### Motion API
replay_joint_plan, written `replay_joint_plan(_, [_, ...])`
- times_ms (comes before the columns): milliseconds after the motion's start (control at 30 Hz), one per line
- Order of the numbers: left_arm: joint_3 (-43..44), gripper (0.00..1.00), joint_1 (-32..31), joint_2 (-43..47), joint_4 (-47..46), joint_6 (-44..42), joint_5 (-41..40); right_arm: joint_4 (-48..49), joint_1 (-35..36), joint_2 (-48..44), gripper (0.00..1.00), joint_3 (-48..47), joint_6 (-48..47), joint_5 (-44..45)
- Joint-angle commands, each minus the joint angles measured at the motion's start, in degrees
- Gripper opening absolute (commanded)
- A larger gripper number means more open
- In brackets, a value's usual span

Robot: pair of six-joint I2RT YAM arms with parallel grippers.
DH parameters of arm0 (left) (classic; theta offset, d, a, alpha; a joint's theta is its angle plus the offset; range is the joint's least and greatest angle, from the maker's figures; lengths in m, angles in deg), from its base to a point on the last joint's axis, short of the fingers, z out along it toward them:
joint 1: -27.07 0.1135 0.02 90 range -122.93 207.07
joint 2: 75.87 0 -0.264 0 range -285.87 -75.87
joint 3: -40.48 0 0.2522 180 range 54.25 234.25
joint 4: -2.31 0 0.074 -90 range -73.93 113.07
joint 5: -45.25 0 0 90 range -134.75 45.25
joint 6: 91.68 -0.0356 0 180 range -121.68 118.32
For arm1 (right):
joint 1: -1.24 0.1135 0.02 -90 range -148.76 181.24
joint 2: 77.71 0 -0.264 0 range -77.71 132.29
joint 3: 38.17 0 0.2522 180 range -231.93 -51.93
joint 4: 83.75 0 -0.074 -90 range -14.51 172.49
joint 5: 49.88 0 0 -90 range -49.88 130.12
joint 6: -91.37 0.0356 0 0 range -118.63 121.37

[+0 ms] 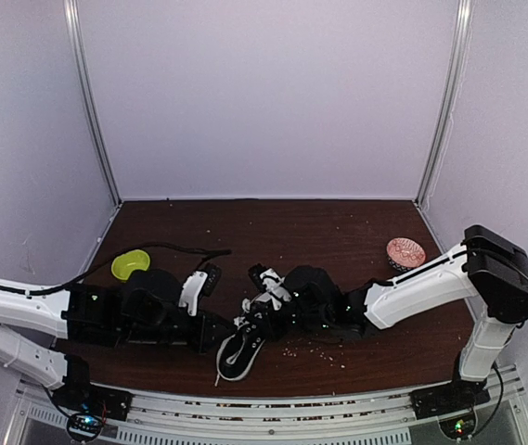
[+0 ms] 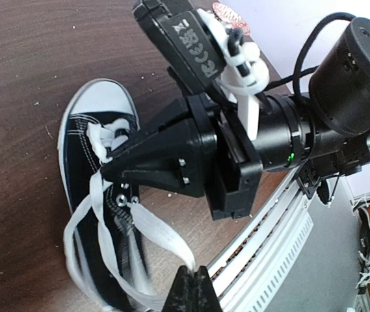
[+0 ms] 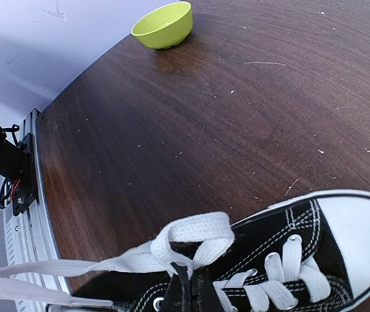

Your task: Tie the shoes

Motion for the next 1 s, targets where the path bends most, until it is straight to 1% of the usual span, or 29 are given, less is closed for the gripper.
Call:
replay_joint_plan(0, [-0.89, 0.0, 0.36, 1.25, -1.31, -4.85, 1.21, 0.01, 0.59, -0.47, 0.0, -3.07, 1.7, 2.5])
replay_joint_plan(100, [-1.71, 0.0, 0.3, -0.62, -4.09, -5.65, 6.21, -0.15, 0.52, 0.67, 0.0, -3.54, 1.69, 2.68])
replay_joint_plan(200, [-2.16, 0.0, 0.17, -4.58, -6.62, -5.0, 11.6, -0.43, 0.47, 1.87, 0.0, -3.92, 2.1, 2.62])
replay_joint_plan(333, [-2.07, 0.0, -0.59, -9.82, -4.64, -3.42, 13.38, 1.01, 0.03, 2.32, 0.0, -3.03, 3.26, 2.44])
replay_joint_plan(433, [-1.91, 0.0, -1.55, -13.18, -6.62, -3.12, 16.08, 2.63, -0.44, 1.92, 0.0, -1.52, 3.4, 1.81])
replay_joint_plan(467, [-1.46, 0.01, -1.69, -14.24, -6.84, -3.55, 17.07, 3.06, -0.5, 1.77, 0.0, -1.1, 3.26, 1.46])
replay_joint_plan(500, [-0.71, 0.09, -1.93, -14.91, -6.17, -4.17, 17.07, 3.59, -0.66, 1.55, 0.0, -0.68, 2.94, 0.96])
replay_joint_plan(533, [-0.03, 0.23, -1.98, -14.66, -4.65, -4.9, 15.73, 4.64, -0.73, 1.2, 0.0, -0.09, 2.5, 0.34])
replay_joint_plan(567, [0.65, 0.33, -1.97, -13.4, -2.57, -5.6, 13.27, 5.33, -0.79, 0.91, 0.0, 0.51, 2.05, -0.25])
replay_joint_plan(633, [1.9, 0.46, -1.55, -9.8, 2.24, -7.48, 7.4, 6.21, -0.85, 0.16, 0.0, 1.54, 0.93, -1.08])
replay_joint_plan(700, [2.31, 0.57, 0.93, -5.63, 4.94, -8.9, 5.0, 6.99, -0.86, -0.48, 0.0, 2.44, 0.1, -1.85])
replay_joint_plan(733, [2.04, 0.59, 2.62, -3.85, 5.35, -9.27, 4.72, 7.47, -0.84, -0.69, 0.0, 2.89, -0.22, -2.16])
replay_joint_plan(833, [0.1, 0.61, 8.22, 0.03, 4.44, -9.73, 3.85, 9.16, -0.94, -0.98, 0.0, 3.95, -0.82, -3.21])
replay_joint_plan(900, [-0.67, 0.62, 11.25, 0.8, 1.95, -9.84, 4.4, 10.07, -0.94, -1.15, 0.0, 4.53, -1.05, -3.72])
replay_joint_plan(967, [-0.1, 0.63, 13.08, -0.31, -1.0, -10.47, 5.12, 11.1, -0.87, -1.41, 0.0, 5.18, -1.17, -4.15])
